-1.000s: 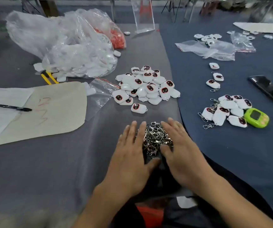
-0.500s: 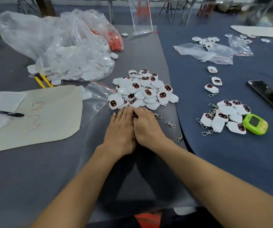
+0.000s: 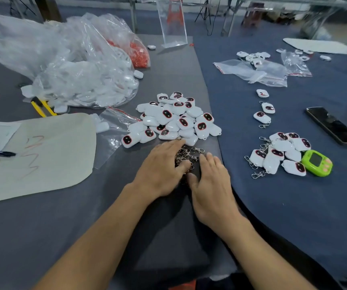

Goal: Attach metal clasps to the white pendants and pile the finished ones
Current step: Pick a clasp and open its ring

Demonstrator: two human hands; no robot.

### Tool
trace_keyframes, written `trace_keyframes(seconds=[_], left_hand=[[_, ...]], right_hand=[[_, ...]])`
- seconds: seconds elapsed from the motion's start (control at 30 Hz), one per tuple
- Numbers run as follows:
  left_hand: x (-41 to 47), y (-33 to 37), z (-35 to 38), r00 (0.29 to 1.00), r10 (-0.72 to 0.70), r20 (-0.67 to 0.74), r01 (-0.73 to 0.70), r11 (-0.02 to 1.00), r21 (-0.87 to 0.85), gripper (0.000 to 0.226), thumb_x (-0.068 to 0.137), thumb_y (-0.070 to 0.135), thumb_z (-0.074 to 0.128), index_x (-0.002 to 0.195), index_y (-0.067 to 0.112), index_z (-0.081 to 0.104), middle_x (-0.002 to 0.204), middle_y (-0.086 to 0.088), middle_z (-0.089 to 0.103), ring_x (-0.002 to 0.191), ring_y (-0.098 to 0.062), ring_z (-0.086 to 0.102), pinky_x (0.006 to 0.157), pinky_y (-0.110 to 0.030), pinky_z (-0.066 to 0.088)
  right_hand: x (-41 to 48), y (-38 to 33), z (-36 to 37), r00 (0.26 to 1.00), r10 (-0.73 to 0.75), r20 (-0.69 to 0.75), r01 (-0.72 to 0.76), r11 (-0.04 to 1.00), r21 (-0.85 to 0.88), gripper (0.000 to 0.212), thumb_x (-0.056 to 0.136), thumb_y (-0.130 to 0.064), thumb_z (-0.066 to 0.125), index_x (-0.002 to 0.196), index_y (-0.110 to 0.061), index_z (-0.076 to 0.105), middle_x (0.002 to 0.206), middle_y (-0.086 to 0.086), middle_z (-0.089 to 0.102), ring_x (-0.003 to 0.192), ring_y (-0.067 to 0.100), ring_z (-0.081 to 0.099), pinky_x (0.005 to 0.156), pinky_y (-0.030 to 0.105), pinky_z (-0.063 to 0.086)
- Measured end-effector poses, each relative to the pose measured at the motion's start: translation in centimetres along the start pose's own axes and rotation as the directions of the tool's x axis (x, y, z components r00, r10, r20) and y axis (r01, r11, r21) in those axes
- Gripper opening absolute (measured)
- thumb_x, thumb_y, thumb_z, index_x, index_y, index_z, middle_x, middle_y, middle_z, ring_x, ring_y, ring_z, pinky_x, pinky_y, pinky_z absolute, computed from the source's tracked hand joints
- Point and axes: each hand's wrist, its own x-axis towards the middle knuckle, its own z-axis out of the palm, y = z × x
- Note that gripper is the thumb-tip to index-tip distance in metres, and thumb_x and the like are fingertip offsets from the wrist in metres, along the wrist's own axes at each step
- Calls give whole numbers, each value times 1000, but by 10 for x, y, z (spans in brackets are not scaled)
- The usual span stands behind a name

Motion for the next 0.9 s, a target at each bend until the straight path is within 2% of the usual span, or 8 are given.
trace_keyframes(seconds=[0.17, 0.3, 0.37, 0.5, 0.63, 0.7, 0.83, 0.9], left_hand=[[-1, -10, -5, 993, -70, -92, 53, 984, -169, 38, 97, 14, 56, 129, 28, 68, 129, 11, 68, 118, -1, 56, 97, 0, 31], [1, -15, -11, 946, -235, -221, 164, 940, -299, 35, 89, 13, 61, 110, 38, 73, 92, 31, 72, 85, 19, 58, 76, 7, 35], [5, -17, -14, 900, -321, -294, 242, 930, -276, 28, 86, 17, 61, 101, 33, 79, 89, 30, 70, 76, 15, 59, 73, 4, 38], [22, -21, -23, 857, -254, -448, 195, 965, -174, 24, 82, 19, 63, 96, 26, 80, 96, 10, 77, 92, -7, 68, 89, -24, 52], [48, -30, -29, 958, -157, -241, 163, 987, 7, 28, 83, 21, 74, 110, 23, 75, 113, 4, 72, 108, -19, 62, 96, -35, 47], [54, -36, -28, 964, -144, -224, 159, 986, 47, 25, 84, 25, 75, 109, 24, 75, 112, 4, 70, 105, -20, 62, 93, -36, 46], [53, -45, -29, 977, -91, -193, 116, 985, 124, 30, 90, 29, 72, 119, 26, 72, 112, 1, 69, 106, -23, 60, 92, -36, 42], [47, -49, -30, 982, -65, -177, 89, 987, 131, 28, 92, 31, 70, 120, 27, 71, 111, 1, 70, 106, -23, 60, 92, -35, 42]], right_hand=[[24, -21, 14, 995, -98, 36, 89, 979, 183, 53, 110, -31, 34, 161, -18, 26, 168, 1, 26, 156, 13, 13, 127, 27, 1], [39, -36, 7, 982, -181, 62, 148, 923, 356, 44, 101, -14, 45, 143, -26, 51, 143, -6, 55, 135, 11, 44, 118, 34, 33], [50, -38, -5, 957, -222, 189, 131, 907, 401, 47, 96, -10, 49, 139, -29, 57, 137, -5, 62, 127, 13, 53, 112, 32, 40], [89, -30, -40, 957, -180, 227, 78, 915, 396, 40, 89, 0, 55, 116, -20, 77, 105, -7, 77, 99, 10, 69, 96, 27, 53], [113, -24, -53, 983, -178, 51, 161, 956, 246, 35, 85, 0, 53, 84, -21, 82, 89, -7, 79, 82, 9, 70, 78, 23, 57], [113, -26, -42, 972, -224, 66, 197, 937, 288, 32, 82, 0, 57, 87, -20, 82, 85, -5, 78, 81, 10, 71, 81, 29, 58], [105, -22, -10, 943, -333, -24, 327, 906, 270, 37, 84, -1, 63, 111, -22, 78, 105, -8, 76, 98, 3, 61, 91, 7, 42], [106, -14, -3, 941, -336, -48, 336, 902, 272, 42, 87, 0, 62, 116, -26, 76, 104, -12, 68, 99, 2, 52, 89, 10, 34]])
